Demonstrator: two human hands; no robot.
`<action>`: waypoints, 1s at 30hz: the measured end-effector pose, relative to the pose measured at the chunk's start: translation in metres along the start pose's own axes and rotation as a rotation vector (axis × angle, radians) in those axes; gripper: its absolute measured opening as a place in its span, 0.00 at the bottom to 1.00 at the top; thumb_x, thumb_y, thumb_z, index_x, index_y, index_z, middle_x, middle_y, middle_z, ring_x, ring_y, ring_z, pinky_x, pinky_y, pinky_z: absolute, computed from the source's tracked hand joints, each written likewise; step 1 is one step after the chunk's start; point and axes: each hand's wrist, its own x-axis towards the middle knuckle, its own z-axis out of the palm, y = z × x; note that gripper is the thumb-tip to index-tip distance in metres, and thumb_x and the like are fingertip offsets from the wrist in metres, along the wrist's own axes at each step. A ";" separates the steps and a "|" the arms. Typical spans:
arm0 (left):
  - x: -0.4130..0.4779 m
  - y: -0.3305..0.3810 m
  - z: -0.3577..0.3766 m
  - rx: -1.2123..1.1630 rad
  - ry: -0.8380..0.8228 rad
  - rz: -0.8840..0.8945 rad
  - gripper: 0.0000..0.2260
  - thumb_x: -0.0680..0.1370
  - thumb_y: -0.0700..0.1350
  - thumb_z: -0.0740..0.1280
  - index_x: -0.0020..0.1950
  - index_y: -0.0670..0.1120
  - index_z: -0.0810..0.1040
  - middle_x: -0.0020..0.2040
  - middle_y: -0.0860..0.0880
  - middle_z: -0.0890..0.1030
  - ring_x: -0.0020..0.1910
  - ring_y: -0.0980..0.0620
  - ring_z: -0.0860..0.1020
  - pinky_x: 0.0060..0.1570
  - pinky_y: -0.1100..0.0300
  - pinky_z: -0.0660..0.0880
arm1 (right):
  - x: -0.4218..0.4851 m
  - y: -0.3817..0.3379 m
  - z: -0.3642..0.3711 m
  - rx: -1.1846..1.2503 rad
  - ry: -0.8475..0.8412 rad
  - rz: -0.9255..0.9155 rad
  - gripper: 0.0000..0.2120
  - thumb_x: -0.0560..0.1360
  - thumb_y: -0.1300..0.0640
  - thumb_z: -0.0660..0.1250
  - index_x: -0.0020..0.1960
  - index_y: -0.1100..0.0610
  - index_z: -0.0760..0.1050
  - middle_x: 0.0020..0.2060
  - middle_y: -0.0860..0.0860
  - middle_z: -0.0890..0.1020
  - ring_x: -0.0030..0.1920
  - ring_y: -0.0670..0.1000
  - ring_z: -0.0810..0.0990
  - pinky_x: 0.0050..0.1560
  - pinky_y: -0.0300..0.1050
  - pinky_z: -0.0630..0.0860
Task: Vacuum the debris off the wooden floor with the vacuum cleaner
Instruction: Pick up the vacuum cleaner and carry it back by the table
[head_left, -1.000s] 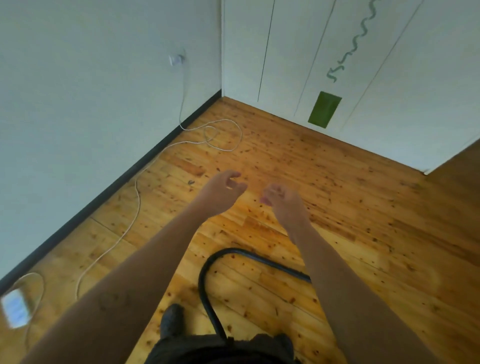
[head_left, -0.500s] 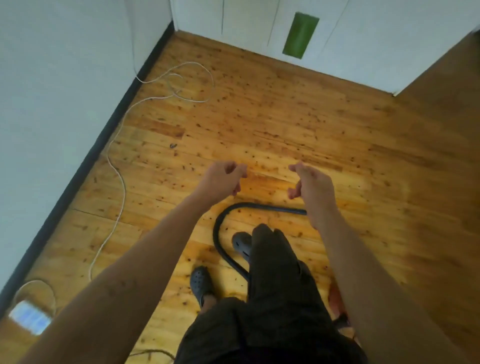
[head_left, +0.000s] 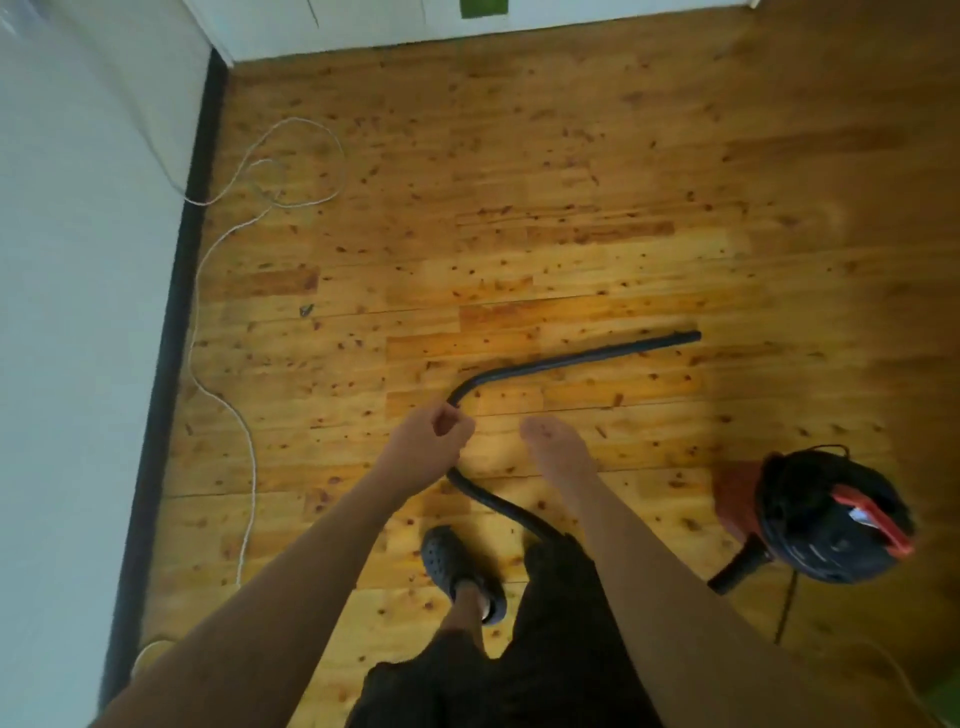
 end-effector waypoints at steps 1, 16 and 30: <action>0.002 -0.003 0.012 0.031 -0.011 -0.025 0.08 0.80 0.54 0.64 0.48 0.51 0.76 0.46 0.48 0.80 0.45 0.49 0.80 0.44 0.51 0.78 | 0.000 0.015 -0.008 0.015 0.000 0.028 0.16 0.81 0.44 0.58 0.65 0.48 0.73 0.50 0.42 0.76 0.46 0.44 0.75 0.43 0.40 0.70; 0.077 0.005 0.156 0.468 -0.272 0.011 0.10 0.81 0.54 0.63 0.59 0.53 0.71 0.50 0.57 0.78 0.40 0.56 0.78 0.33 0.62 0.69 | 0.027 0.150 -0.064 0.106 0.087 0.160 0.20 0.76 0.40 0.63 0.66 0.43 0.71 0.49 0.38 0.78 0.42 0.39 0.74 0.35 0.36 0.68; 0.147 -0.107 0.052 -0.124 -0.253 -0.157 0.07 0.80 0.47 0.66 0.57 0.47 0.79 0.45 0.48 0.84 0.44 0.52 0.83 0.47 0.54 0.81 | 0.075 0.143 0.057 0.133 0.221 0.256 0.14 0.80 0.45 0.62 0.62 0.48 0.75 0.46 0.45 0.82 0.35 0.46 0.78 0.29 0.33 0.73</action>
